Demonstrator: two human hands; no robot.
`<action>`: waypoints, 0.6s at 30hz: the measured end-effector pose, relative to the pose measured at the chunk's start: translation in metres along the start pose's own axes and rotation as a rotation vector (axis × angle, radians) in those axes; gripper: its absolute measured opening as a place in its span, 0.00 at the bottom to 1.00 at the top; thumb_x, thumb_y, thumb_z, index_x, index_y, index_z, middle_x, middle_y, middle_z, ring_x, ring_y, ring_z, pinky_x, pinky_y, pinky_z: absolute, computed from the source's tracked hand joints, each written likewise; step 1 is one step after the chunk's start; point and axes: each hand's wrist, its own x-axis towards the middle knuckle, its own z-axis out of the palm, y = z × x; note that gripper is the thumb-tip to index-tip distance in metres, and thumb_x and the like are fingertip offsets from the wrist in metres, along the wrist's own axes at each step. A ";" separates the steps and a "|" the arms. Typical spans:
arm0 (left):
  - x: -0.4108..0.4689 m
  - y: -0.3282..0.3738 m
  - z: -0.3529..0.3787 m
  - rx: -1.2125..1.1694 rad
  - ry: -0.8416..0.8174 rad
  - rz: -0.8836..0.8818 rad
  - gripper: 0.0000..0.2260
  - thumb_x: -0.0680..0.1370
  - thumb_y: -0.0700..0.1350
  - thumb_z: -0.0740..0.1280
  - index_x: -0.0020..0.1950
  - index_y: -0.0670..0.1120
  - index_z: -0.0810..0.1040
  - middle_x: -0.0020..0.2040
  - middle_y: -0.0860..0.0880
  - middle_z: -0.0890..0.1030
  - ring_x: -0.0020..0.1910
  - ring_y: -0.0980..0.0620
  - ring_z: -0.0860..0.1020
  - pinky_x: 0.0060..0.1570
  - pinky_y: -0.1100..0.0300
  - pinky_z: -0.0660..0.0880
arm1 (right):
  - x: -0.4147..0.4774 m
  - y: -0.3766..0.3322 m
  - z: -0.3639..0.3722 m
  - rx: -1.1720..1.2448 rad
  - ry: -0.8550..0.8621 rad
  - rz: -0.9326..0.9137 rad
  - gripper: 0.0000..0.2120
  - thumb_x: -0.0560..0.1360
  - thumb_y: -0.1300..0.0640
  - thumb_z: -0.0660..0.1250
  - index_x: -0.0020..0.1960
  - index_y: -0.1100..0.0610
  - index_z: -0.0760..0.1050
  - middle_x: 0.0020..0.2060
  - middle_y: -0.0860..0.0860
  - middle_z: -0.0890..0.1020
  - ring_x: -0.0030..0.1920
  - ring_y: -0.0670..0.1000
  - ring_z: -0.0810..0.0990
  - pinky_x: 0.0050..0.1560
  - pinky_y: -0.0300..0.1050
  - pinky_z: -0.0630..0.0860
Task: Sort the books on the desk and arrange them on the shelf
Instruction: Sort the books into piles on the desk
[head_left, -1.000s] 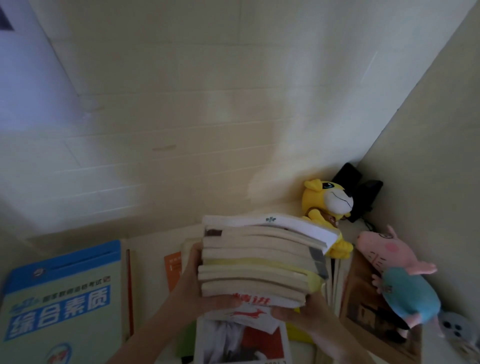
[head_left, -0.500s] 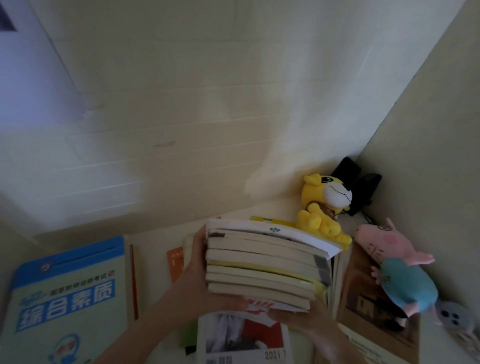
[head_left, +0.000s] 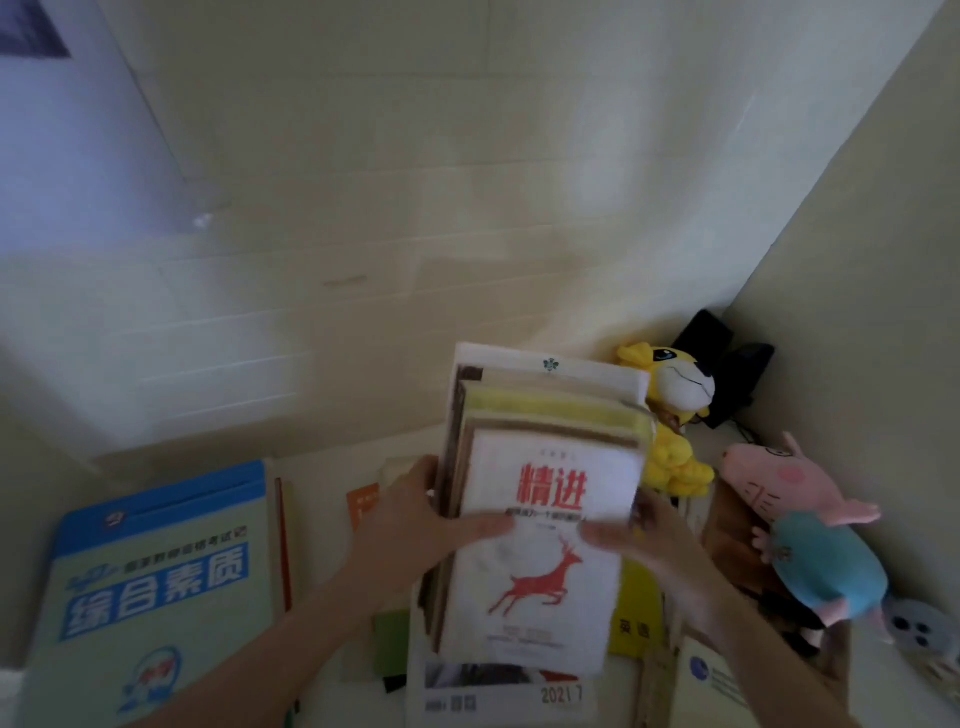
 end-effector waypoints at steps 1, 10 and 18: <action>0.003 0.001 0.003 -0.052 -0.028 -0.053 0.19 0.64 0.60 0.75 0.47 0.56 0.72 0.36 0.63 0.81 0.33 0.70 0.79 0.31 0.73 0.74 | 0.002 -0.005 -0.005 -0.018 -0.038 0.052 0.34 0.57 0.48 0.80 0.61 0.55 0.76 0.52 0.53 0.85 0.51 0.54 0.85 0.49 0.48 0.81; -0.002 -0.046 0.029 -0.098 -0.128 -0.336 0.13 0.69 0.63 0.71 0.41 0.56 0.73 0.36 0.62 0.78 0.33 0.67 0.76 0.29 0.74 0.70 | 0.024 0.050 -0.004 -0.163 -0.143 0.577 0.44 0.49 0.36 0.82 0.61 0.52 0.76 0.52 0.50 0.85 0.55 0.55 0.83 0.65 0.60 0.73; 0.002 -0.079 0.028 -0.081 -0.031 -0.390 0.30 0.54 0.75 0.70 0.46 0.56 0.77 0.44 0.58 0.83 0.44 0.59 0.82 0.50 0.58 0.80 | 0.037 0.052 0.015 -0.166 -0.172 0.536 0.40 0.50 0.34 0.78 0.57 0.53 0.79 0.49 0.49 0.86 0.54 0.53 0.83 0.65 0.59 0.72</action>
